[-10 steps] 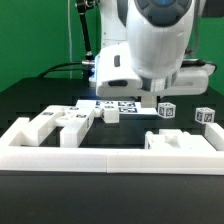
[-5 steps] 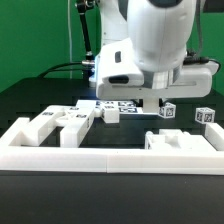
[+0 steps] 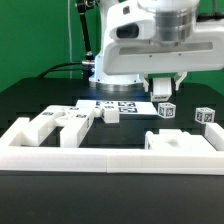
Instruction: Assemble chair
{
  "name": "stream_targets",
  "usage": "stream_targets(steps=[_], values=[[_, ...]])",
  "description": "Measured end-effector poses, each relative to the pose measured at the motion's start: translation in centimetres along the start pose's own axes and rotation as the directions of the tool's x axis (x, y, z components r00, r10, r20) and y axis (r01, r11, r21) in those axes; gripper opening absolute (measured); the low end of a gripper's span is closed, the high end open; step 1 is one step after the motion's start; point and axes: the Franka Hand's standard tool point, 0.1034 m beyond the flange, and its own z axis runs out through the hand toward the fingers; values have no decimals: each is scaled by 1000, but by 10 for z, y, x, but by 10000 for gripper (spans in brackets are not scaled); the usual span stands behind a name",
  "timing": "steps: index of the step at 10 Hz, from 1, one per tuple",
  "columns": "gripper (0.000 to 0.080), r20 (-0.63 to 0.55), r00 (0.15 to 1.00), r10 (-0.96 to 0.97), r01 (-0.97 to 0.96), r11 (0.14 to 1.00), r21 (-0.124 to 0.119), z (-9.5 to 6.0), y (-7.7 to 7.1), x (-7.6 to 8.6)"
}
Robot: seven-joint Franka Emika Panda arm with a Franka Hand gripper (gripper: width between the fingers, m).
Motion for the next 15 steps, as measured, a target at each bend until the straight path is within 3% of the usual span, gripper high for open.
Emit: stream_targets(steps=[2, 4, 6, 7, 10, 12, 13, 14, 15], values=[[291, -109, 994, 1, -1, 1000, -5, 1, 1, 0], [291, -289, 957, -4, 1, 1000, -13, -4, -3, 10], [291, -377, 926, -21, 16, 1000, -18, -18, -13, 16], [291, -466, 884, -27, 19, 1000, -22, -27, -15, 24], [291, -639, 768, -37, 17, 999, -38, -26, -11, 27], [291, -702, 710, -59, 34, 998, -50, -26, -19, 31], [291, -703, 706, -91, 60, 996, -69, -32, -22, 38], [291, -718, 677, -161, 108, 987, -120, -36, -25, 47], [291, -717, 677, -166, 112, 986, -122, -36, -27, 48]])
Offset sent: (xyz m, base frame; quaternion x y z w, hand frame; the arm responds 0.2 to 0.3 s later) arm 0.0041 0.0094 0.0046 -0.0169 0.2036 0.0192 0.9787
